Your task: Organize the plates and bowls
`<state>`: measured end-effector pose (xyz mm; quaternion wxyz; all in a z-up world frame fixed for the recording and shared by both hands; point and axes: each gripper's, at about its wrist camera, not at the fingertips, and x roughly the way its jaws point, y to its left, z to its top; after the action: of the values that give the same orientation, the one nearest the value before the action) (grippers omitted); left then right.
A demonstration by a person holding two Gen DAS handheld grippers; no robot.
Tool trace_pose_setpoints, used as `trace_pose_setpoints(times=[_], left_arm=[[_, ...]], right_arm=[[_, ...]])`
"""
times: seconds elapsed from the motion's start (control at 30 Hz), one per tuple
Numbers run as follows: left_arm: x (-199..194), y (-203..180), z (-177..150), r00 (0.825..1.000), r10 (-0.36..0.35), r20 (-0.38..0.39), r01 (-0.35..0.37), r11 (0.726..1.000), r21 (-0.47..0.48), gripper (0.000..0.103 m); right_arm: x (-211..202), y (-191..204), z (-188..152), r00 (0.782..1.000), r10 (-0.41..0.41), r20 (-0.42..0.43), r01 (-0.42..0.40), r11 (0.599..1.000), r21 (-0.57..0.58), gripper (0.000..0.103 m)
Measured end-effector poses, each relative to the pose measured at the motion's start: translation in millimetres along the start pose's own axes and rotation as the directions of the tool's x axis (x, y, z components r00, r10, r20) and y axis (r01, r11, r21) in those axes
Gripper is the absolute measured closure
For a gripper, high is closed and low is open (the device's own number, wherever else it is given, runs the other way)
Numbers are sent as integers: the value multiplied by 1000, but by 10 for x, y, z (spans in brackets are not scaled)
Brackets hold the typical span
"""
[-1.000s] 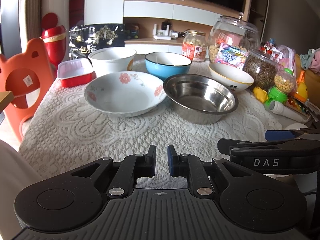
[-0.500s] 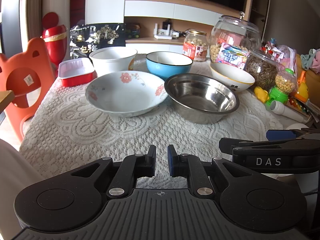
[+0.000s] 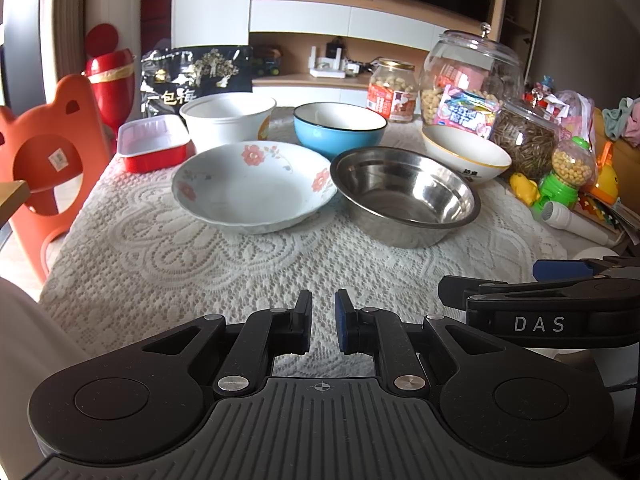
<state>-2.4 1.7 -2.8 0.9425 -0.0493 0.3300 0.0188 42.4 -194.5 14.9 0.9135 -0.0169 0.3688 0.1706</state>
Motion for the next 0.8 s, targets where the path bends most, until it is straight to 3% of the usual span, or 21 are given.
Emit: trace_pose_setpoints(times=[0.8], left_arm=[[8, 12, -1, 1000, 1, -3, -1, 1000, -3, 88]], right_arm=[[-2, -4, -2, 1000, 7, 0, -7, 1000, 7, 0]])
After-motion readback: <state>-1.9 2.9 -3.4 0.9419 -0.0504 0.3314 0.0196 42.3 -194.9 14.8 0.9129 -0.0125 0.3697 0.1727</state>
